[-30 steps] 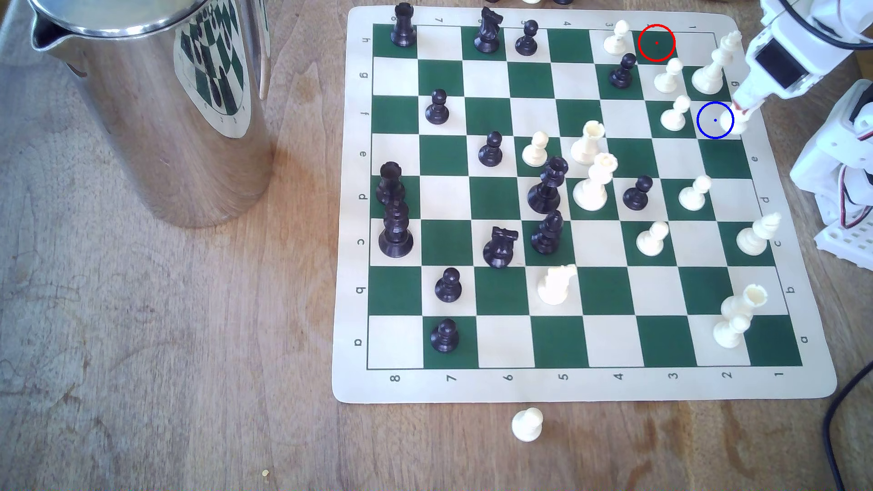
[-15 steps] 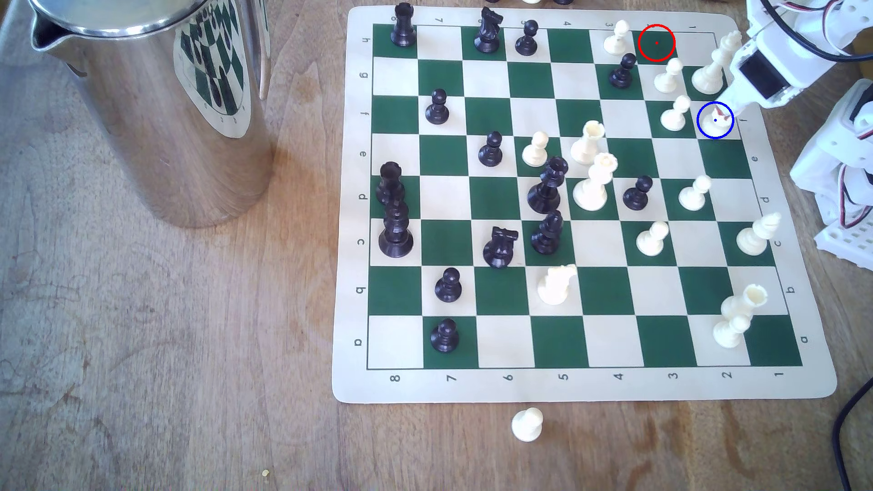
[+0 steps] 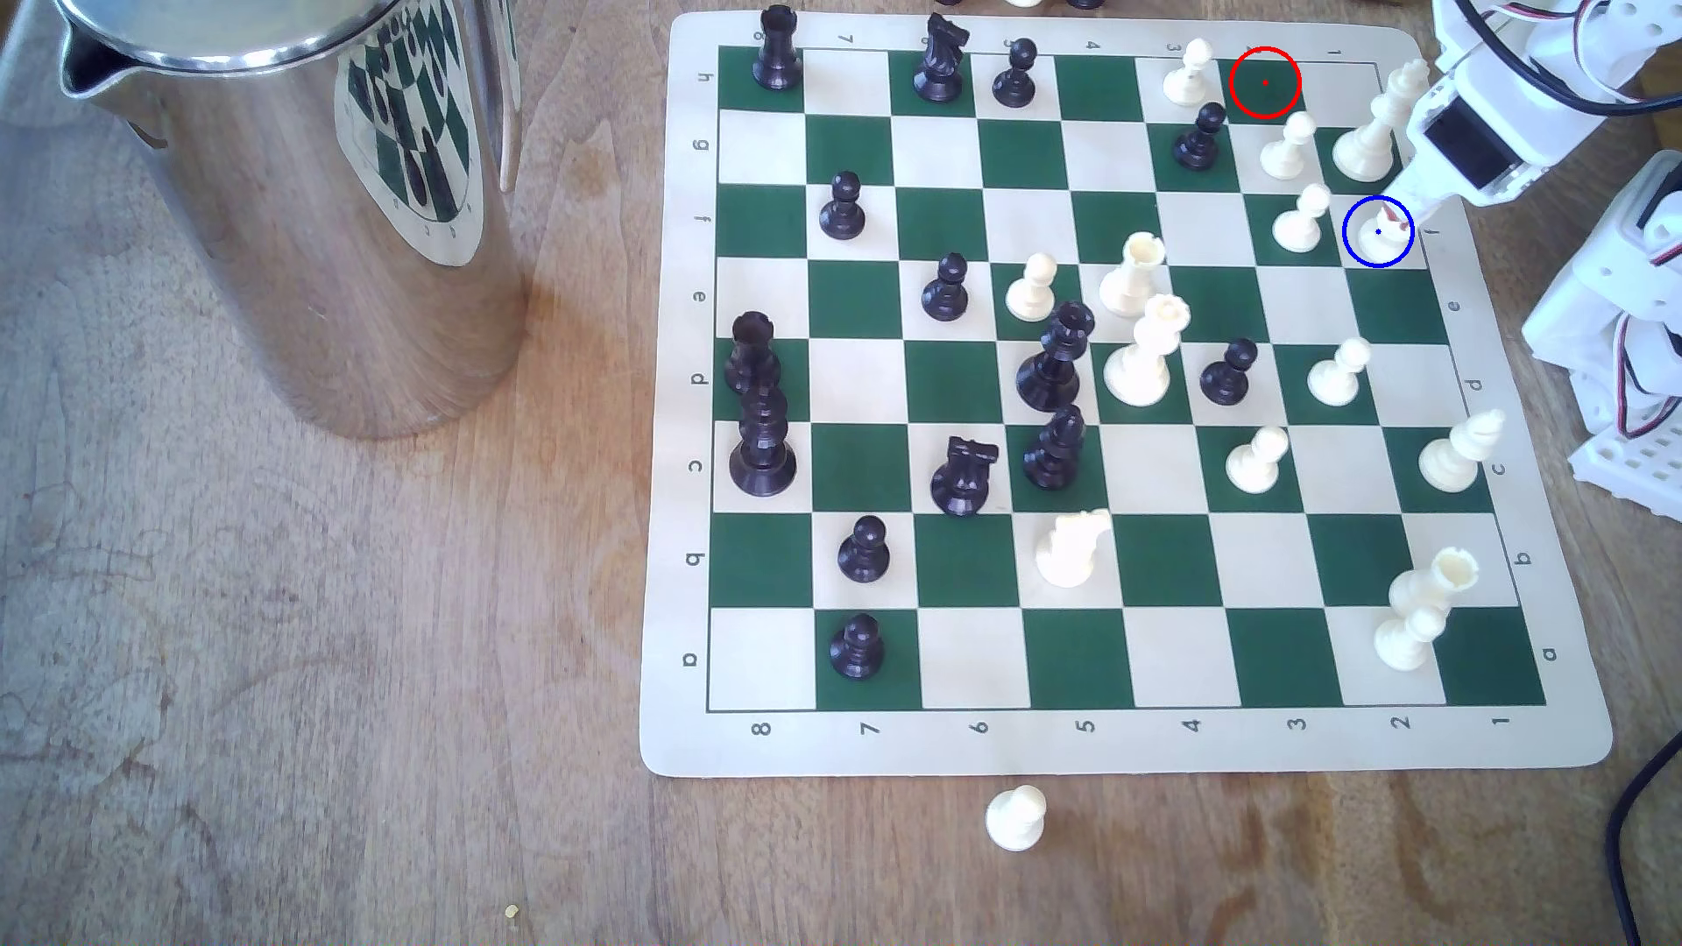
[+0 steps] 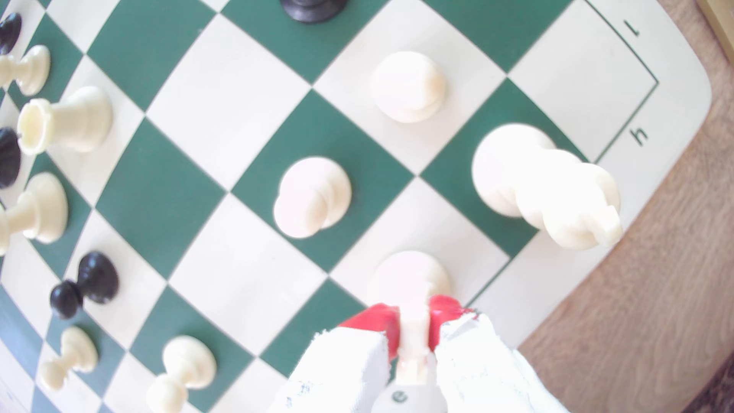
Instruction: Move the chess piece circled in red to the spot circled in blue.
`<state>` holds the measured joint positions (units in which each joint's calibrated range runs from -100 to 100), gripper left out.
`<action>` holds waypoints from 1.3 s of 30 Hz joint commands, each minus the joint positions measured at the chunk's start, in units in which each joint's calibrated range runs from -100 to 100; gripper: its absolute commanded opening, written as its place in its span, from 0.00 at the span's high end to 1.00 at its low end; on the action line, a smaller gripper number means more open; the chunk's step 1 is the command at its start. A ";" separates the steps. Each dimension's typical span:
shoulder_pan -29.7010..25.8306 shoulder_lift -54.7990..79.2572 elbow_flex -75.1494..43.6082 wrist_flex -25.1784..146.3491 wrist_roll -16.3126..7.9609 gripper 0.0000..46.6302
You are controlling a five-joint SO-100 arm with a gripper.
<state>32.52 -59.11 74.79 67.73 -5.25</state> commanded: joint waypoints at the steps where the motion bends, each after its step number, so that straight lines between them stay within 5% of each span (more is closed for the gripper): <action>1: 0.52 0.62 -2.62 -1.80 0.10 0.99; 15: 1.07 1.47 -2.71 -2.95 0.54 0.99; 23: 1.15 1.81 -2.71 -2.05 0.98 0.77; 39: 0.60 0.20 -10.05 10.98 2.00 0.74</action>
<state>33.19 -57.77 73.25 72.59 -3.39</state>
